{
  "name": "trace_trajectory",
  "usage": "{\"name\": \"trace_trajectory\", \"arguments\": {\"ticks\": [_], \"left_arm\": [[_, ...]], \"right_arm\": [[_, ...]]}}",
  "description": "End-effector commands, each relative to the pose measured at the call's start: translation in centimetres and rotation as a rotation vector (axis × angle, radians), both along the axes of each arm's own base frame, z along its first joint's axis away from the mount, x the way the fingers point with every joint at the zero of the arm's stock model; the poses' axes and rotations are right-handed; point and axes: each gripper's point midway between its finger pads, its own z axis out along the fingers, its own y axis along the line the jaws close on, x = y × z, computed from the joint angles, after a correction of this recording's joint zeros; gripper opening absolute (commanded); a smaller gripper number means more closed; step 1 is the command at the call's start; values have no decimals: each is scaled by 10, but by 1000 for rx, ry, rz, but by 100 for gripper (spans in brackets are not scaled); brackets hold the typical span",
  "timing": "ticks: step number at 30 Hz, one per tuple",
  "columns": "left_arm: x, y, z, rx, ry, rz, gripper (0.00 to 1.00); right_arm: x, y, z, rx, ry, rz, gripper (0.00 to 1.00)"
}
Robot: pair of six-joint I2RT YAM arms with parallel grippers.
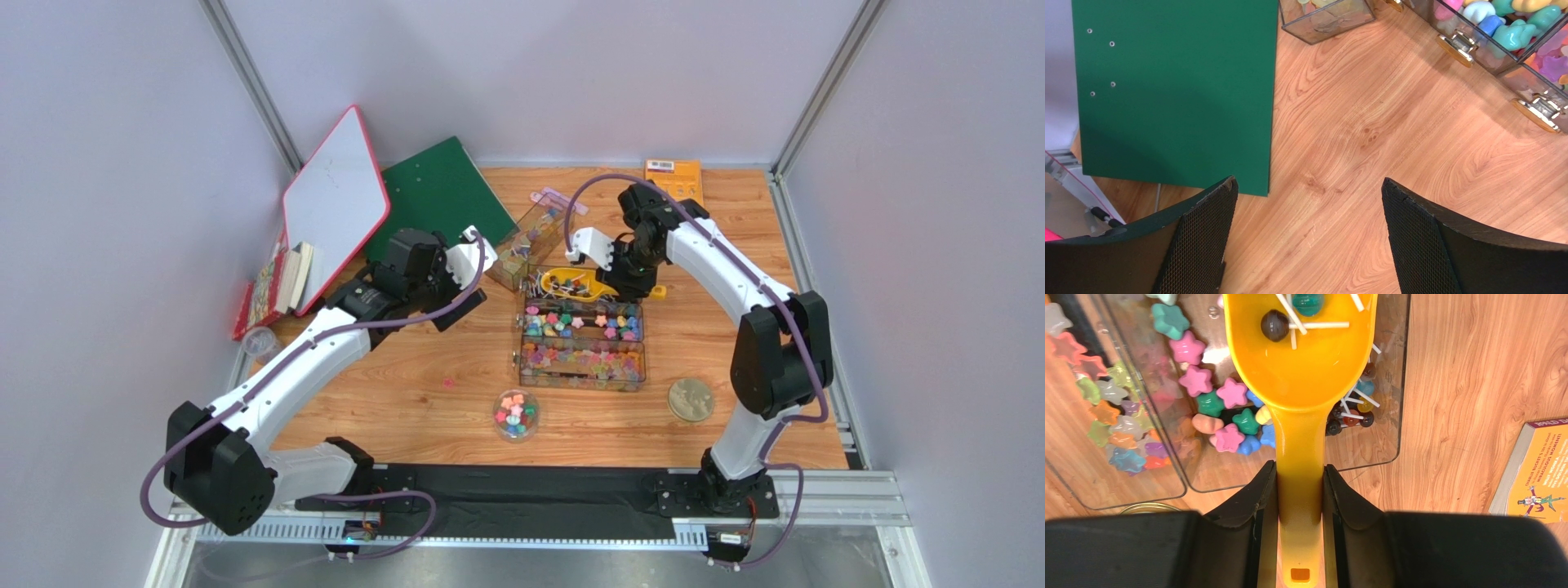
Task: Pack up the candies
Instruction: Scoop the fake candies from the storage box, then place the fake candies in the packing bottle.
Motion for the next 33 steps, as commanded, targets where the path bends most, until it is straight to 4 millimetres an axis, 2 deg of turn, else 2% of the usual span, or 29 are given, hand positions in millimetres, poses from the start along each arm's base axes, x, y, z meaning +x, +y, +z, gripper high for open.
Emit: {"name": "trace_trajectory", "arguments": {"ticks": [1,7,8,12,20,24,29,33], "left_arm": [[11,0,30,-3,-88,4,93],[8,6,48,-22,-142,22,94],[7,7,49,-27,-145,26,94],[-1,12,46,-32,-150,31,94],[-18,23,47,-34,-195,19,95],[-29,29,44,-50,-206,21,94],[-41,32,53,-95,-230,23,95],[-47,36,59,-115,-254,25,94]], "right_arm": [[-12,9,34,111,-55,56,0],[-40,5,44,51,-49,138,0],[-49,6,48,30,-47,172,0],[-75,4,51,-59,-39,244,0],[-128,20,58,-202,-10,360,0],[-136,21,60,-323,-52,368,0],[-154,38,62,-419,-95,400,0],[-160,45,64,-479,-114,419,0]]}}
